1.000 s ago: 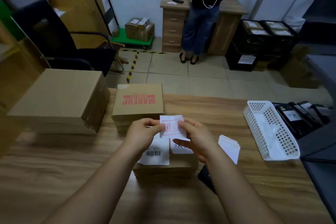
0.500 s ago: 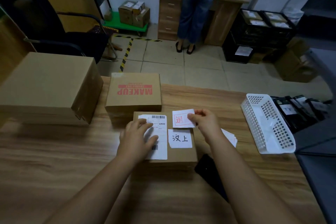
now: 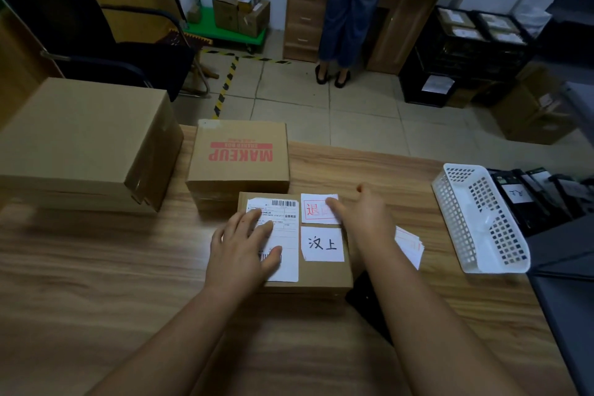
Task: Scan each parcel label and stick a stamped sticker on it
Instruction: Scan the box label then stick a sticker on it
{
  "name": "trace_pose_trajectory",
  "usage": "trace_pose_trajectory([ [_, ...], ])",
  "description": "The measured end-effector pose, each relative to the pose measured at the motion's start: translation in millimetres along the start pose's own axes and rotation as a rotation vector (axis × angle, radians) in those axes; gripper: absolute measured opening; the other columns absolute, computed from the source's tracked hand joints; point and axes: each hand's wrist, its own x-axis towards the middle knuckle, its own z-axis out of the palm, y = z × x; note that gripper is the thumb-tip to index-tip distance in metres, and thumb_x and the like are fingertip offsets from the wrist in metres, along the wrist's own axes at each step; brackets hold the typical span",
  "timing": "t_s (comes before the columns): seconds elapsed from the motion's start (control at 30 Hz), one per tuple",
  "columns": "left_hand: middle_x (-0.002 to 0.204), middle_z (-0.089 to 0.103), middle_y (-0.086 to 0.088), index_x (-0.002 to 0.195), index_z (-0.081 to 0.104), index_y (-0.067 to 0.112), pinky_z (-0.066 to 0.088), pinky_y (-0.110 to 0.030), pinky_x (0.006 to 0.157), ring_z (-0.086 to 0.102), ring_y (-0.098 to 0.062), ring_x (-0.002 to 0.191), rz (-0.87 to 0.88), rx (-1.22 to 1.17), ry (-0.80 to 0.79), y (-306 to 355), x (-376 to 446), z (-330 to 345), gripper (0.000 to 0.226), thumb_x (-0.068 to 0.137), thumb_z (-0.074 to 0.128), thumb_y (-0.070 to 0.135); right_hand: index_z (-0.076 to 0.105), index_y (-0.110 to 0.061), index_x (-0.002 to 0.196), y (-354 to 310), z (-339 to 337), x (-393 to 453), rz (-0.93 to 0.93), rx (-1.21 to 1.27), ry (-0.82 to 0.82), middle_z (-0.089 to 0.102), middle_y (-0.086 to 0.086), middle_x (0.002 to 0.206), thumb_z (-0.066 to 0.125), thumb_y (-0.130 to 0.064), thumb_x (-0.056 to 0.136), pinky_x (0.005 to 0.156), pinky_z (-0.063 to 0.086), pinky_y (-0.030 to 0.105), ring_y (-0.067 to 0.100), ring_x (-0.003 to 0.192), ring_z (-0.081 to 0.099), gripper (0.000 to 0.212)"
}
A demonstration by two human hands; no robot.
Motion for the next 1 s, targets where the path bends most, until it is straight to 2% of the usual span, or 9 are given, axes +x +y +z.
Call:
trace_pose_trajectory([
  [0.1, 0.145, 0.05, 0.0, 0.123, 0.065, 0.028, 0.035, -0.048, 0.103, 0.031, -0.021, 0.138, 0.002, 0.006, -0.004, -1, 0, 2, 0.06, 0.079, 0.038, 0.059, 0.051, -0.019, 0.139, 4, -1, -3, -0.123, -0.077, 0.1, 0.05, 0.008, 0.14, 0.05, -0.041, 0.098, 0.098, 0.041, 0.041, 0.029, 0.126, 0.047, 0.047],
  [0.2, 0.148, 0.047, 0.0, 0.126, 0.063, 0.028, 0.032, -0.048, 0.105, 0.03, -0.021, 0.14, 0.001, 0.031, -0.004, 0, -1, 1, 0.064, 0.08, 0.033, 0.06, 0.032, -0.029, 0.152, -17, 22, -24, -0.446, -0.23, -0.087, 0.02, 0.0, 0.163, 0.032, -0.042, 0.104, 0.119, 0.012, 0.043, 0.023, 0.149, 0.014, 0.049],
  [0.3, 0.155, 0.037, 0.003, 0.135, 0.055, 0.031, 0.025, -0.044, 0.11, 0.024, -0.019, 0.145, -0.003, 0.068, -0.029, 2, -3, -2, 0.073, 0.079, 0.021, 0.064, 0.009, -0.027, 0.157, -21, 47, -41, -0.574, -0.389, -0.166, -0.002, -0.005, 0.166, 0.015, -0.044, 0.106, 0.121, -0.01, 0.041, 0.016, 0.152, -0.011, 0.055],
  [0.47, 0.159, 0.026, 0.006, 0.141, 0.045, 0.035, 0.024, -0.042, 0.111, 0.016, -0.016, 0.146, -0.021, 0.104, -0.055, 5, -3, -4, 0.065, 0.084, 0.027, 0.06, 0.0, -0.025, 0.157, 4, 39, -42, -0.606, -0.391, -0.218, -0.008, -0.01, 0.165, 0.015, -0.048, 0.105, 0.12, -0.015, 0.037, 0.013, 0.15, -0.018, 0.059],
  [0.67, 0.158, 0.027, 0.005, 0.141, 0.045, 0.034, 0.024, -0.042, 0.112, 0.015, -0.017, 0.146, -0.005, 0.07, -0.05, 4, -5, -4, 0.062, 0.086, 0.03, 0.058, 0.005, -0.028, 0.158, 43, 22, -69, -0.514, -0.31, -0.208, -0.003, -0.014, 0.164, 0.023, -0.047, 0.105, 0.123, -0.005, 0.039, 0.013, 0.152, -0.008, 0.059],
  [0.8, 0.163, 0.015, 0.003, 0.15, 0.034, 0.034, 0.012, -0.042, 0.119, 0.006, -0.019, 0.15, 0.035, -0.014, -0.098, -3, -3, -10, 0.058, 0.097, 0.032, 0.058, 0.019, -0.021, 0.157, 63, 12, -86, -0.133, 0.041, -0.146, 0.015, -0.003, 0.164, 0.036, -0.054, 0.101, 0.117, 0.02, 0.036, 0.017, 0.15, 0.015, 0.067],
  [0.87, 0.164, 0.011, 0.004, 0.153, 0.025, 0.033, 0.01, -0.043, 0.12, 0.003, -0.019, 0.151, 0.025, -0.064, -0.061, -11, -9, -15, 0.063, 0.097, 0.04, 0.058, 0.027, -0.019, 0.155, 72, 9, -92, -0.094, 0.158, -0.135, 0.025, 0.002, 0.162, 0.047, -0.054, 0.098, 0.117, 0.022, 0.036, 0.019, 0.148, 0.022, 0.07],
  [0.93, 0.162, 0.021, 0.001, 0.154, 0.026, 0.026, 0.019, -0.044, 0.117, 0.015, -0.022, 0.149, -0.048, -0.125, -0.023, -25, -19, -19, 0.079, 0.089, 0.051, 0.064, 0.032, -0.022, 0.153, 76, 7, -95, -0.11, 0.262, -0.177, 0.031, 0.002, 0.159, 0.056, -0.054, 0.093, 0.118, 0.027, 0.037, 0.019, 0.146, 0.029, 0.072],
  [1.0, 0.153, 0.039, -0.002, 0.149, 0.035, 0.021, 0.033, -0.043, 0.112, 0.034, -0.025, 0.14, -0.113, -0.224, -0.09, -38, -31, -22, 0.088, 0.08, 0.059, 0.07, 0.033, -0.028, 0.152, 76, 5, -98, -0.086, 0.353, -0.285, 0.036, 0.0, 0.156, 0.061, -0.057, 0.089, 0.115, 0.032, 0.04, 0.019, 0.141, 0.037, 0.075],
])
